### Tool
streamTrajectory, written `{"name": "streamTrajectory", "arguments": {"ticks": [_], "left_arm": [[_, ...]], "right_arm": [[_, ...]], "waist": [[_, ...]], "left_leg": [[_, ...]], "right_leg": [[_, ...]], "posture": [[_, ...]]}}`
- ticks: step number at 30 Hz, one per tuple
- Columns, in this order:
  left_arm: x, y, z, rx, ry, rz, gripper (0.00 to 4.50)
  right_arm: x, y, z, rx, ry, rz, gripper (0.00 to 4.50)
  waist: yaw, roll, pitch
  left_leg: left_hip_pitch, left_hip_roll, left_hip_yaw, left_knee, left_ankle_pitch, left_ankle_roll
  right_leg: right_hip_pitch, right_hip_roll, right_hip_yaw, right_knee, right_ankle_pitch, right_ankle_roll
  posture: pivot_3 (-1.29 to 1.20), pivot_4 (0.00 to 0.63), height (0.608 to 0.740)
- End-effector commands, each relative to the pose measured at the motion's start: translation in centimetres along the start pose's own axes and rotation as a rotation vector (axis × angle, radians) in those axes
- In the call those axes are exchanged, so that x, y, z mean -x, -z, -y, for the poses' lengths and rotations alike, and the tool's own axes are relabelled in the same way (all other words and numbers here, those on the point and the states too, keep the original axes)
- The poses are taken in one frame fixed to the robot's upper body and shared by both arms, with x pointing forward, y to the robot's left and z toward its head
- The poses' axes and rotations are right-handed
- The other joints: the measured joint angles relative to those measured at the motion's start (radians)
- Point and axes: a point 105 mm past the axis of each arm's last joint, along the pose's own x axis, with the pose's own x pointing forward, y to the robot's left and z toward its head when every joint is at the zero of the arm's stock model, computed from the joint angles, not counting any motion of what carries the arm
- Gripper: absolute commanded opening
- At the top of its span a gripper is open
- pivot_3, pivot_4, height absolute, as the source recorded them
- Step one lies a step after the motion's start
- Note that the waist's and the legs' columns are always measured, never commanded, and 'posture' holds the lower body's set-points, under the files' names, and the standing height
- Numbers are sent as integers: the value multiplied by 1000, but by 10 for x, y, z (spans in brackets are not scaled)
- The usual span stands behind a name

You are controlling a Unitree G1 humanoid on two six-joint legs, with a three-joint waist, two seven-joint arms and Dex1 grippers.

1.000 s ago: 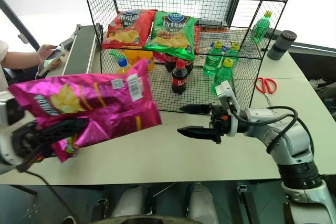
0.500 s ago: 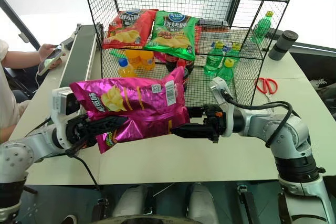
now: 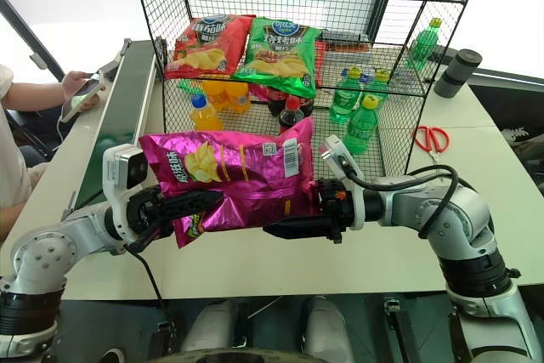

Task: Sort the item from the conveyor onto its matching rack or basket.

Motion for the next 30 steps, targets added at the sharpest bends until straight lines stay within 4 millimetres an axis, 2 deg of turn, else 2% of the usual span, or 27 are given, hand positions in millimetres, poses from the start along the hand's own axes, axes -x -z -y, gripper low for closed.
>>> {"name": "streamTrajectory", "arguments": {"ticks": [1, 4, 6, 7, 8, 9, 12, 13, 14, 15, 16, 17, 19, 22, 27, 30], "left_arm": [[2, -6, 7, -51, 15, -1, 0], [4, -7, 6, -41, 15, 10, 0], [8, -12, -3, -46, -44, 31, 0], [9, -13, -5, -35, -50, 39, 275], [10, -14, -6, -26, -50, 44, 582], [11, -15, -7, -44, -62, 43, 859], [17, -9, -9, -69, -98, 8, 2180], [18, -8, -9, -74, -107, -1, 2807], [21, -6, -11, -83, -123, -2, 3319], [22, -4, -13, -107, -145, -14, 3587], [24, -3, -16, -130, -163, -21, 4220], [25, -3, -19, -160, -183, -22, 4482], [26, -4, -25, -222, -214, -15, 4500], [24, -12, -40, -387, -300, 14, 4500], [4, -16, -47, -442, -274, 78, 4500], [-10, -17, -46, -472, -239, 106, 4500]], "right_arm": [[1, -6, -2, 28, -14, 9, 3185], [2, -5, -1, 27, -8, 3, 1768], [5, -4, 3, 38, 18, -3, 748], [7, -3, 4, 47, 31, -4, 323], [8, -3, 5, 53, 39, -5, 149], [12, -4, 8, 68, 64, 2, 150], [25, -5, 15, 133, 159, 12, 150], [27, -5, 16, 148, 177, 13, 150], [32, -4, 15, 157, 198, 16, 150], [38, -3, 15, 184, 237, 11, 150], [45, -3, 12, 201, 266, 17, 150], [52, -4, 9, 215, 293, 31, 150], [63, -14, 6, 287, 362, 86, 150], [91, -51, -2, 508, 548, 337, 150], [113, -69, -22, 679, 733, 485, 150], [128, -91, -24, 801, 858, 544, 150]], "waist": [[0, 0, 0], [0, 0, 0], [0, 0, 0], [0, 0, 0], [0, 0, 0], [0, 0, 0], [1, 0, 0], [1, 0, 0], [0, 0, 0], [2, 0, 0], [3, 0, 0], [4, 0, 0], [3, 0, 0], [1, 0, 0], [4, 0, 0], [-1, 0, 0]], "left_leg": [[0, 0, 0, 0, 0, 0], [0, 0, 0, 0, 0, 0], [0, 0, 0, 0, 0, 0], [0, 0, 0, 0, 0, 0], [0, 0, 0, 0, 0, 0], [0, 0, 0, 0, 0, 0], [0, 0, 0, 0, 0, 0], [0, 0, 0, 0, 0, 0], [-1, 0, 0, 0, 0, 0], [-1, 0, 0, -1, 0, 0], [-1, 0, 0, 0, 0, 0], [-1, 0, 0, 0, 0, 0], [-1, 0, 0, 0, 0, 1], [-1, 0, 0, 0, 0, 0], [-1, 0, 0, -1, 0, 0], [-1, 0, 1, -1, 0, 1]], "right_leg": [[0, 0, 0, 0, 0, 0], [0, 0, 0, 0, 0, 0], [0, 0, 0, 0, 0, 0], [0, 0, 0, 0, 0, 0], [0, 0, 0, 0, 0, 0], [0, 0, 0, 0, 0, 0], [0, 0, 0, 0, 0, 0], [0, 0, 0, -1, 0, 0], [0, 0, 0, -1, 0, 0], [-1, 0, 0, -1, 0, 0], [-1, 0, 0, -1, 0, 0], [-1, 0, 0, -1, 0, 0], [0, 0, 0, -2, 0, 0], [0, -1, 0, -2, 0, 0], [0, 0, 0, -1, 0, 0], [0, 0, 0, -1, 0, 0]], "posture": [[0, 150, 740], [0, 150, 740], [0, 150, 740], [0, 150, 740], [0, 150, 740], [0, 150, 740], [0, 150, 740], [0, 150, 740], [0, 150, 740], [0, 150, 740], [0, 150, 740], [0, 150, 740], [0, 150, 740], [0, 150, 740], [0, 150, 740], [0, 150, 740]]}}
